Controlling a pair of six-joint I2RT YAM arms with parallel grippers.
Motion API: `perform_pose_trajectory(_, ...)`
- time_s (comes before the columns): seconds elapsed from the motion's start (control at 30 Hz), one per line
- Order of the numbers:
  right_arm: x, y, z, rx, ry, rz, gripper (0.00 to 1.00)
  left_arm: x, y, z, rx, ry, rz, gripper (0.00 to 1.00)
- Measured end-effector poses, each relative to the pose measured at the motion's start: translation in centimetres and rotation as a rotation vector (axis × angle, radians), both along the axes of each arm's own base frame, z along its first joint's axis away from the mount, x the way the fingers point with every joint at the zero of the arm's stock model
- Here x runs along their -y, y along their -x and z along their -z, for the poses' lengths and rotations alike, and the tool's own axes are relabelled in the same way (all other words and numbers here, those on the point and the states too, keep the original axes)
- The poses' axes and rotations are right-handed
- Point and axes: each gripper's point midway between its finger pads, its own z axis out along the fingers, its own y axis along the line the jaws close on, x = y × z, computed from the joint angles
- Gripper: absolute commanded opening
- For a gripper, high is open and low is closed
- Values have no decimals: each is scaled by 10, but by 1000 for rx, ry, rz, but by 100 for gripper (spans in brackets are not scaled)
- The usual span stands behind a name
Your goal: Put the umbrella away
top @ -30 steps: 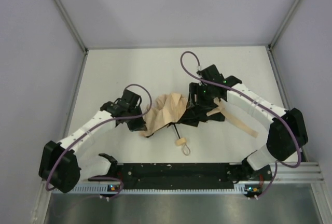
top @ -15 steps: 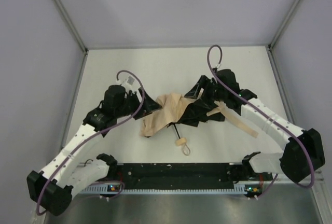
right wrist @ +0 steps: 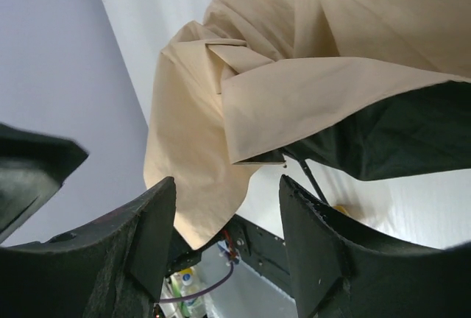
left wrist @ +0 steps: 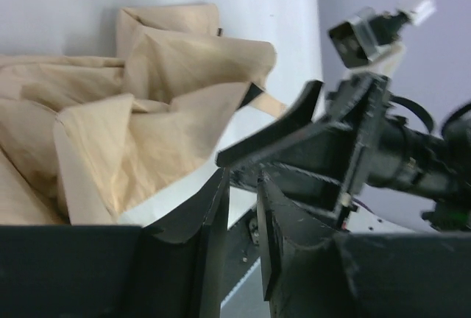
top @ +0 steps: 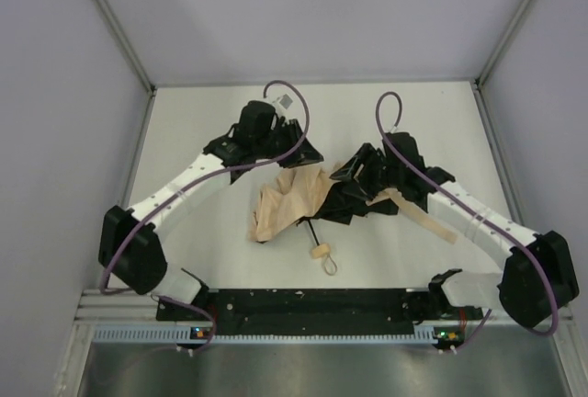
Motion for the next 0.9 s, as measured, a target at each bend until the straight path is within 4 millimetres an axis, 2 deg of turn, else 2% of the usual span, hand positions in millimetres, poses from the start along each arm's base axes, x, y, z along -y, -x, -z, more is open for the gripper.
perform_pose_trajectory(0.13, 0, -1, 3, -3, 3, 5, 57, 7, -18, 35, -31, -92, 2, 8)
perform_pose_trajectory(0.3, -5, -12, 16, -9, 9, 5, 54, 2, -27, 90, -133, -222, 7, 1)
perform_pose_trajectory(0.4, -8, -18, 30, -35, 21, 10, 36, -7, -31, 112, -178, -274, -10, 0)
perform_pose_trajectory(0.43, -9, -20, 33, -37, 21, 11, 25, -9, -33, 115, -180, -280, -16, 0)
perform_pose_trajectory(0.47, -11, -23, 35, -33, 19, 13, 7, -12, -35, 116, -180, -287, -23, 0)
perform_pose_trajectory(0.5, -12, -26, 35, -24, 16, 12, 0, -14, -37, 117, -177, -293, -31, 0)
perform_pose_trajectory(0.6, -16, -28, 31, -3, -7, -5, 0, -20, -42, 118, -170, -304, -52, 0)
perform_pose_trajectory(0.67, -17, -22, 26, 10, -39, -14, 0, -23, -45, 121, -166, -319, -65, 0)
perform_pose_trajectory(0.8, 0, 20, 19, 30, -97, -26, 0, -28, -49, 132, -172, -350, -75, 0)
perform_pose_trajectory(0.9, -5, 32, -4, 93, -176, -88, 0, -30, -49, 139, -179, -368, -71, 0)
